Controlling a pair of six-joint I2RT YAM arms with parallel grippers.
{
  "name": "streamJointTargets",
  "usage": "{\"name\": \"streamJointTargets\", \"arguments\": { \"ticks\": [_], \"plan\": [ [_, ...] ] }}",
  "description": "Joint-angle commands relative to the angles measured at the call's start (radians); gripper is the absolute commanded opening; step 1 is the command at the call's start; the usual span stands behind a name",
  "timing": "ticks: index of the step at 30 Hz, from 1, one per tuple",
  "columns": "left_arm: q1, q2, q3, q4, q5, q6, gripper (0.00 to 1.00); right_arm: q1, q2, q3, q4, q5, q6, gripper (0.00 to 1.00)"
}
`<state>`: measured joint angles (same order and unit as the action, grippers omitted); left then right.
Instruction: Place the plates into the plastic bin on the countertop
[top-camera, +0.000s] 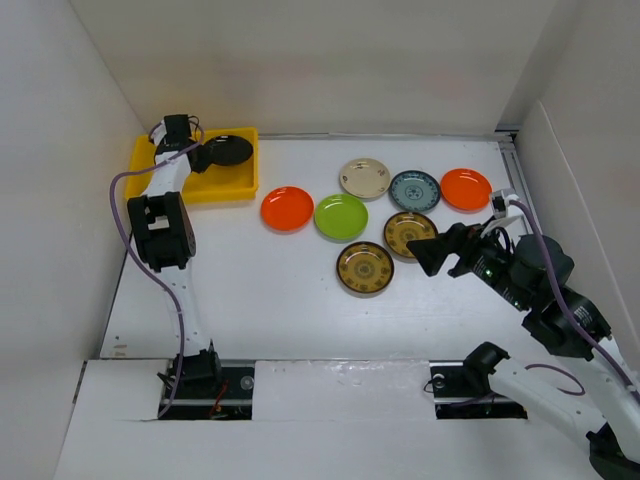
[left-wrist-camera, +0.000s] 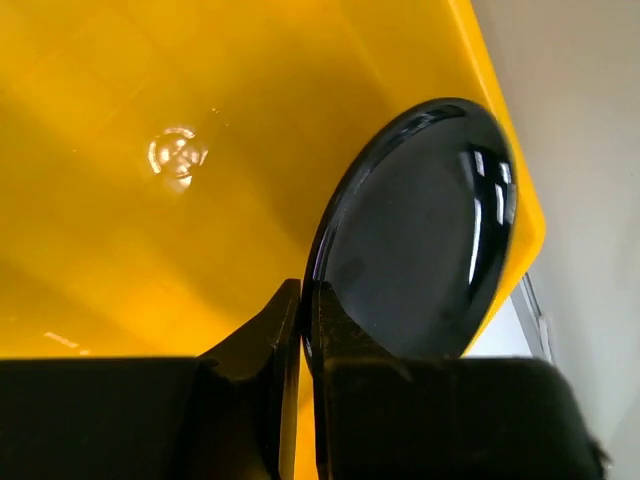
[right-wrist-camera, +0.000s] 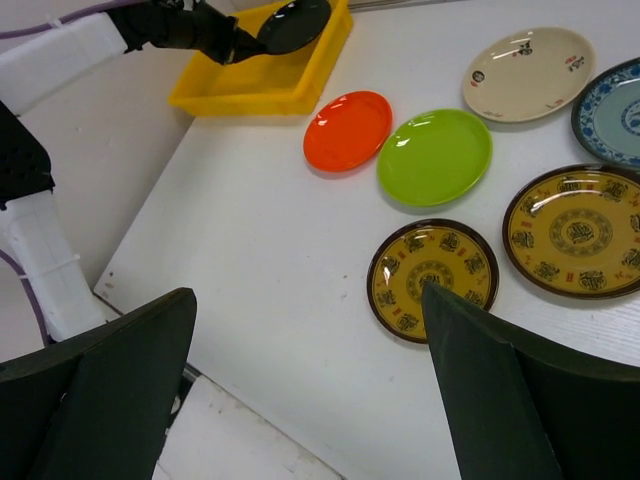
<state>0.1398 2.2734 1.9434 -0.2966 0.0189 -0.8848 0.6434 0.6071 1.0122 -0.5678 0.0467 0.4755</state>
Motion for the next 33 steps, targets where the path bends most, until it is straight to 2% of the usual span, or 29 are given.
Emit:
{"name": "streamJointTargets", "arguments": {
  "ticks": [1,3,4,7,11,12,16,19,20,21,23,24,28,29,30,33],
  "plan": [
    [0.004,-0.043,0.026,0.039,0.012,0.0,0.0,0.01,-0.009,-0.003,0.048,-0.019,-0.008,1.0],
    [0.004,-0.043,0.035,0.039,0.023,0.0,0.0,0.01,-0.009,-0.003,0.048,-0.019,-0.008,1.0],
    [0.004,-0.043,0.035,0.039,0.032,0.0,0.09,0.01,-0.018,-0.003,0.048,-0.028,-0.008,1.0],
    [0.004,-0.074,0.016,0.01,0.001,-0.011,0.06,0.01,-0.018,-0.003,0.048,-0.028,0.003,1.0],
    [0.004,-0.123,-0.015,-0.001,-0.008,-0.002,0.63,0.01,-0.027,-0.012,0.057,-0.05,0.012,1.0],
    [0.004,-0.132,-0.027,-0.001,0.001,-0.002,0.98,0.01,-0.027,-0.012,0.057,-0.059,0.012,1.0],
    [-0.005,-0.211,-0.066,-0.058,0.0,0.02,1.0,0.01,-0.027,-0.012,0.057,-0.08,0.012,1.0],
    [-0.084,-0.38,-0.173,-0.003,-0.051,0.056,1.0,0.01,-0.027,-0.023,0.057,-0.08,0.022,1.0],
    [-0.113,-0.431,-0.269,0.019,-0.065,0.078,1.0,0.01,-0.027,-0.023,0.057,-0.08,0.022,1.0],
    [-0.144,-0.525,-0.318,0.028,-0.086,0.078,1.0,0.01,-0.027,-0.032,0.057,-0.065,0.022,1.0],
    [-0.238,-0.618,-0.433,0.063,-0.138,0.078,1.0,0.01,-0.027,-0.032,0.057,-0.056,0.011,1.0],
    [-0.267,-0.711,-0.581,0.083,-0.139,0.061,1.0,0.01,-0.027,-0.044,0.057,-0.056,0.011,1.0],
    [-0.402,-0.891,-0.95,0.259,-0.139,-0.018,1.0,0.01,-0.027,-0.063,0.057,-0.054,0.011,1.0],
    [-0.452,-0.914,-1.045,0.26,-0.167,-0.043,1.0,0.01,-0.027,-0.063,0.057,-0.054,0.011,1.0],
    [-0.48,-0.934,-1.046,0.272,-0.189,-0.069,1.0,0.01,-0.027,-0.063,0.057,-0.054,0.011,1.0],
    [-0.558,-1.005,-1.21,0.339,-0.256,-0.157,1.0,0.01,-0.027,-0.063,0.057,-0.064,0.011,1.0]
  ]
}}
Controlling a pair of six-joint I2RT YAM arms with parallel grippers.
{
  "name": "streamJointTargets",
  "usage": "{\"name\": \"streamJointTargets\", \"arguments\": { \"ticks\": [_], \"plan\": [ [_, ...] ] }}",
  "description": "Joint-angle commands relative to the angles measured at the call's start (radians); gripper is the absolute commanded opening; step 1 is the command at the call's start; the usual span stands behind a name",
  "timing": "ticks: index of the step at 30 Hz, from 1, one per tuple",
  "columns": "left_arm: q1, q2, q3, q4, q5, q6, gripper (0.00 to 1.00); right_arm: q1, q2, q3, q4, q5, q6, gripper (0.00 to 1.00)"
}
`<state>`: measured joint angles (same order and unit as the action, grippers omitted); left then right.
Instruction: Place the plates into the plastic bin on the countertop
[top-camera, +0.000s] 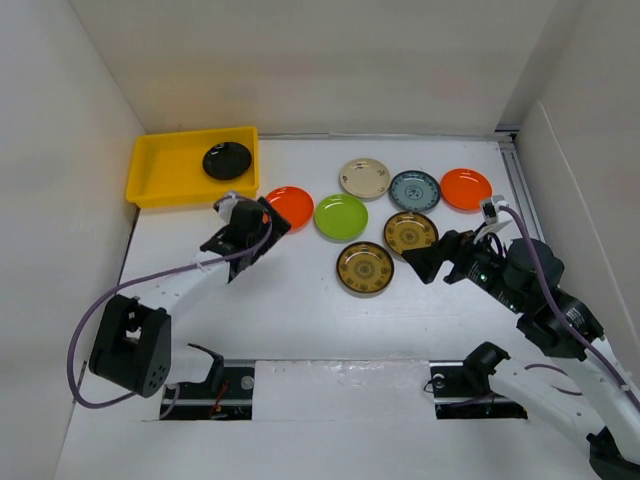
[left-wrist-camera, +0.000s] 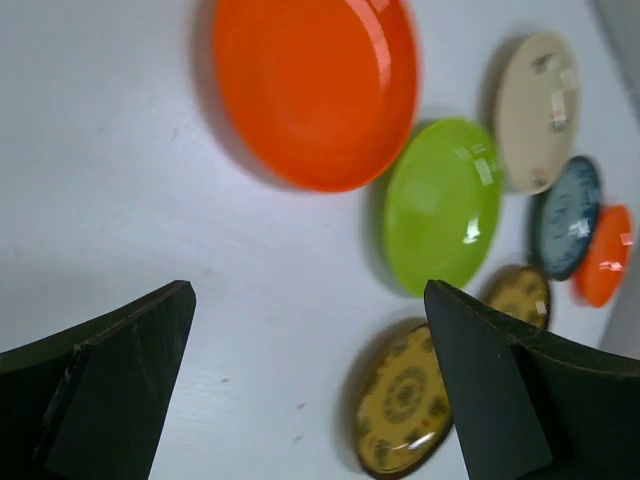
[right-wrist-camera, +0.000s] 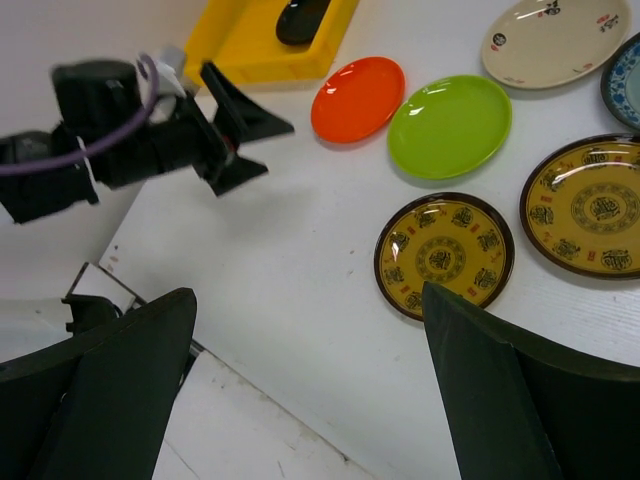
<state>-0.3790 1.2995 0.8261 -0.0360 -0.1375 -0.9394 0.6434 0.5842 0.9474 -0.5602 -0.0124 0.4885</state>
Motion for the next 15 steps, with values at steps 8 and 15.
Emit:
{"name": "streamJointTargets", "arguments": {
  "ticks": [8,15],
  "plan": [
    [-0.061,0.069,-0.239,0.271,-0.177,-0.186,1.0,0.01,-0.004,-0.007,0.08,-0.024,-0.002,1.0],
    [0.002,0.384,-0.08,0.326,-0.105,-0.252,1.0,0.01,-0.015,-0.027,0.08,-0.015,0.009,1.0]
  ]
}}
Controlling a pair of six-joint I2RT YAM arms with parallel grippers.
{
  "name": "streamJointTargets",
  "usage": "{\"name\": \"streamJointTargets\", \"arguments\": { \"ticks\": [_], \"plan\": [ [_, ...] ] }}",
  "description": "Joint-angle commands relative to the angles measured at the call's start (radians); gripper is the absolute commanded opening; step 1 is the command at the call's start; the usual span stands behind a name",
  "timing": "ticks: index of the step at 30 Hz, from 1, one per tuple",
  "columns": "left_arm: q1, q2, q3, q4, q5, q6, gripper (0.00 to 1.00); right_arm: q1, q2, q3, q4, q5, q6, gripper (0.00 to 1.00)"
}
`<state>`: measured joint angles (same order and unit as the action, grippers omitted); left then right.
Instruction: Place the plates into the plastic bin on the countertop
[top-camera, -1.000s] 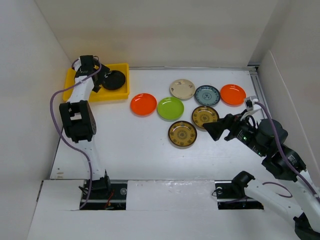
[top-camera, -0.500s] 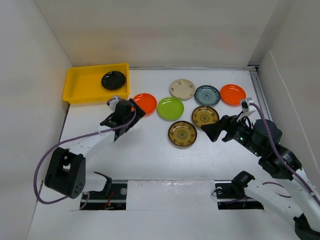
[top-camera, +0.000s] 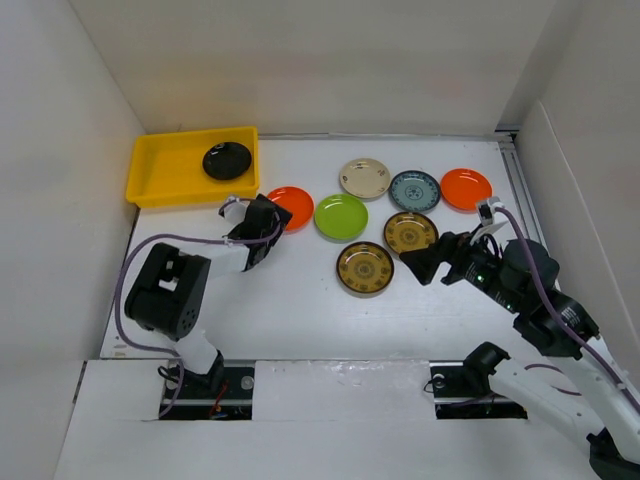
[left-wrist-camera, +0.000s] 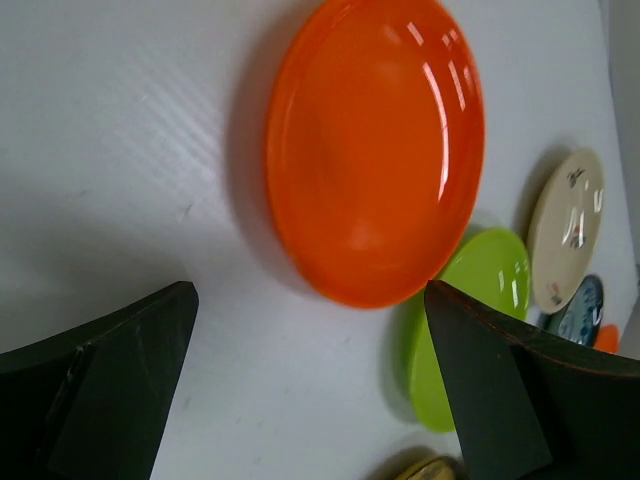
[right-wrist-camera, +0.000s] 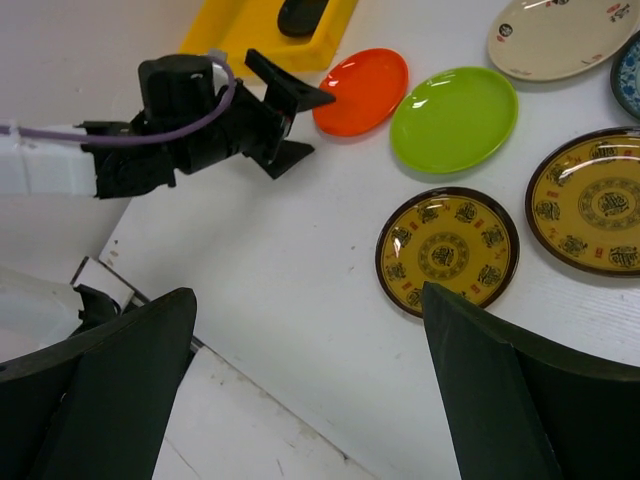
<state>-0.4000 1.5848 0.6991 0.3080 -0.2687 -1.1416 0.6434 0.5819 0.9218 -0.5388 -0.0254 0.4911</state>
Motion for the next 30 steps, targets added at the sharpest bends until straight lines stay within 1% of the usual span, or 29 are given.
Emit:
{"name": "streamJointTargets", "arguments": {
  "ticks": [1,2,4,6,7,9,10,11,14,15,20,23,25,26,30],
  "plan": [
    [0.023,0.151,0.066,-0.039,0.026,-0.07,0.98,0.01,-0.022,-0.001,0.047,0.007,0.006,1.0],
    [0.023,0.173,0.083,-0.049,0.042,-0.082,0.92,0.01,-0.022,-0.001,0.046,0.007,0.006,1.0],
    [0.023,0.216,0.118,-0.062,0.042,-0.104,0.85,0.001,-0.031,-0.001,0.027,0.027,0.006,1.0],
    [0.023,0.225,0.128,-0.086,0.042,-0.126,0.78,0.001,-0.042,-0.001,0.026,0.027,0.006,1.0],
    [0.023,0.225,0.137,-0.102,0.042,-0.142,0.69,0.001,-0.042,-0.001,0.014,0.036,0.006,1.0],
    [0.023,0.225,0.137,-0.113,0.033,-0.153,0.59,0.001,-0.051,0.008,0.014,0.036,0.006,1.0],
    [0.023,0.225,0.137,-0.113,0.033,-0.162,0.44,0.001,-0.051,0.008,0.005,0.045,0.006,1.0],
    [0.023,0.225,0.137,-0.124,0.033,-0.162,0.34,0.001,-0.051,0.008,0.005,0.045,0.006,1.0],
    [0.023,0.225,0.146,-0.145,0.033,-0.162,0.16,0.001,-0.06,0.008,0.005,0.045,0.006,1.0],
    [0.023,0.225,0.146,-0.145,0.033,-0.162,0.0,0.001,-0.06,0.008,0.005,0.045,0.006,1.0],
    [0.023,0.189,0.168,-0.217,0.011,-0.172,0.0,0.001,-0.071,0.008,-0.004,0.045,0.006,1.0],
    [0.023,0.097,0.187,-0.227,-0.015,-0.13,0.0,0.001,-0.071,0.008,-0.004,0.045,0.006,1.0],
    [0.023,0.042,0.244,-0.25,-0.026,-0.097,0.0,0.001,-0.08,0.008,-0.004,0.045,0.006,1.0],
    [0.023,0.026,0.27,-0.259,-0.026,-0.048,0.0,0.001,-0.08,0.008,-0.004,0.054,0.006,1.0],
    [0.023,-0.005,0.428,-0.345,-0.047,0.022,0.0,0.001,-0.08,0.008,-0.004,0.055,0.006,1.0]
  ]
}}
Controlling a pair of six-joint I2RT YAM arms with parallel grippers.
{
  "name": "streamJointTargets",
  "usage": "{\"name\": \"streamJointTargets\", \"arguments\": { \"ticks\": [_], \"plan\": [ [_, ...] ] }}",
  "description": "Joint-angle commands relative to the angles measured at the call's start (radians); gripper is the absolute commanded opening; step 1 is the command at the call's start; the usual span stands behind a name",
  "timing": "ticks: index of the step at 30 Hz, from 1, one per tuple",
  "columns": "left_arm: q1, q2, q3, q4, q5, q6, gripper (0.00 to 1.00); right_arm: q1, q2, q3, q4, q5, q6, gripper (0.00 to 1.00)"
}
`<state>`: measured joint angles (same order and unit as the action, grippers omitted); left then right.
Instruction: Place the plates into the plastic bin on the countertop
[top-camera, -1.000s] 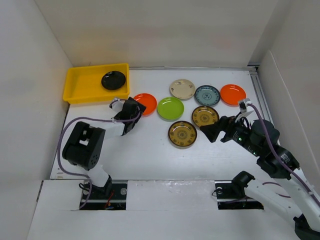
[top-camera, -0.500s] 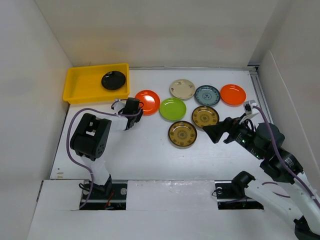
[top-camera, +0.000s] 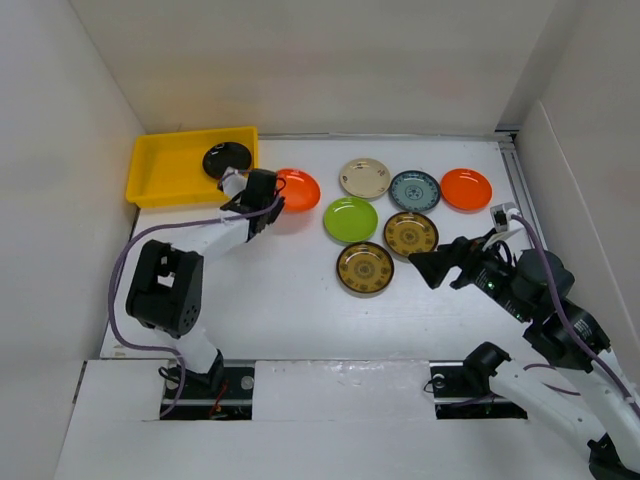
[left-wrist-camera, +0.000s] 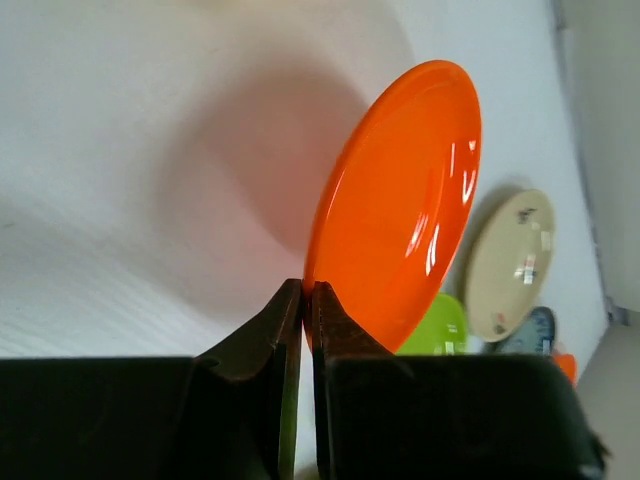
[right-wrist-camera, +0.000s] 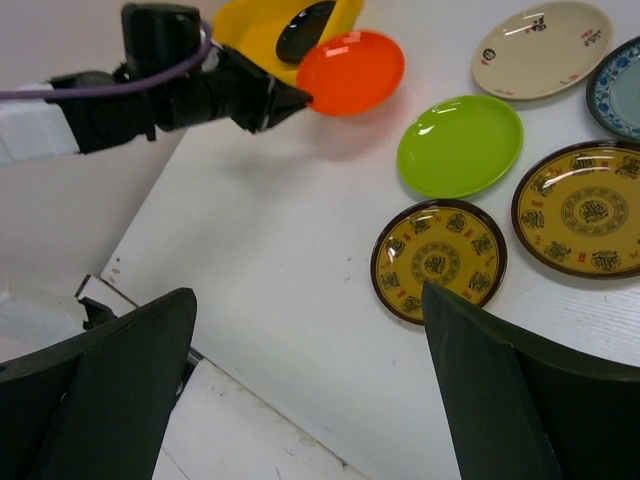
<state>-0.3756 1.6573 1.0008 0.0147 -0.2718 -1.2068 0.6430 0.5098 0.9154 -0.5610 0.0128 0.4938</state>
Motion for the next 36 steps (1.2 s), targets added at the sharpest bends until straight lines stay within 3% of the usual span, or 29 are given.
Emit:
{"name": "streamJointTargets", "arguments": {
  "ticks": [1,5,10,15,30,34,35,36],
  "plan": [
    [0.012,-0.077,0.189,-0.068,-0.044,0.104,0.0,0.001,-0.008,0.014,0.018,0.016,0.003,1.0],
    [0.131,0.001,0.368,-0.154,0.045,0.124,0.0,0.001,-0.008,0.023,0.009,0.016,0.003,1.0],
    [0.295,0.208,0.587,-0.248,0.121,0.153,0.0,0.001,-0.017,0.023,0.0,0.016,0.003,1.0],
    [0.379,0.335,0.731,-0.257,0.19,0.184,0.0,0.001,-0.017,0.033,0.0,0.026,0.003,1.0],
    [0.488,0.502,0.837,-0.268,0.227,0.245,0.0,0.001,-0.017,0.033,-0.019,0.026,0.003,1.0],
    [0.497,0.522,0.883,-0.259,0.284,0.265,0.51,0.001,-0.017,0.023,-0.019,0.016,0.003,1.0],
    [0.497,0.522,0.883,-0.259,0.284,0.265,0.71,0.001,-0.017,0.023,-0.019,0.016,0.012,1.0],
    [0.497,0.522,0.883,-0.274,0.284,0.265,0.79,0.001,-0.017,0.023,-0.03,0.016,0.012,1.0]
  ]
}}
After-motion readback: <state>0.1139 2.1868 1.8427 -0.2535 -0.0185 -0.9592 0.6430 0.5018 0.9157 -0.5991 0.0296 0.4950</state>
